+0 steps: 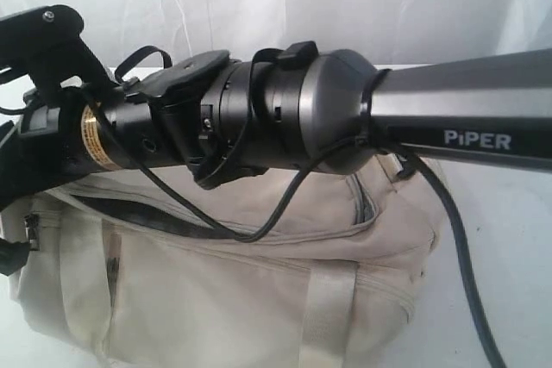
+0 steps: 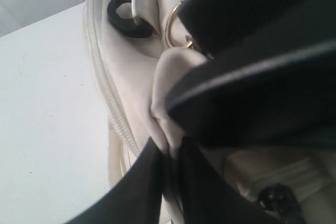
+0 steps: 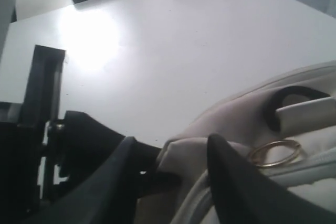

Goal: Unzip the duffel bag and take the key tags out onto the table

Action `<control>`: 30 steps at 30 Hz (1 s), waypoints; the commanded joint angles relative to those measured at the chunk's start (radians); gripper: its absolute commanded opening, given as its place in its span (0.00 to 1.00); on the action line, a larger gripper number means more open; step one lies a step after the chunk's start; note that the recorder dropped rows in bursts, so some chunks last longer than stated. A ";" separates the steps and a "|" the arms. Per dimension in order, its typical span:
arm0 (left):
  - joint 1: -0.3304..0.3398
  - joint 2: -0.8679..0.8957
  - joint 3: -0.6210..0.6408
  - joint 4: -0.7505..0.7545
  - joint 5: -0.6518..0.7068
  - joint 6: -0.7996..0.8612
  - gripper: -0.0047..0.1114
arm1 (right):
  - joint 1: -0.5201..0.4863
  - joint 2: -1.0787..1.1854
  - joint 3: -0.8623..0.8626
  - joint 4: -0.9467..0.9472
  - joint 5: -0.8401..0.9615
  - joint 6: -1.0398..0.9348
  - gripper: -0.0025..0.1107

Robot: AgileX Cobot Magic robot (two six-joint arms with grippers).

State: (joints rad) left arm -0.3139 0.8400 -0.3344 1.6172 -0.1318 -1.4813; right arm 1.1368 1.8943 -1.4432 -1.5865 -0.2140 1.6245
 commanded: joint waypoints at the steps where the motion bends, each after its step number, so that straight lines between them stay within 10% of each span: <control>1: 0.003 -0.002 -0.010 0.049 0.033 -0.003 0.04 | -0.027 -0.016 0.002 -0.158 -0.134 0.217 0.37; 30: 0.003 -0.002 -0.010 0.051 0.047 -0.005 0.04 | -0.191 0.100 -0.095 -0.158 -0.211 0.374 0.37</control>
State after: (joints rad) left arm -0.3139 0.8400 -0.3344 1.6487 -0.1279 -1.4813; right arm 0.9645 1.9824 -1.5356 -1.7407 -0.4052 1.9489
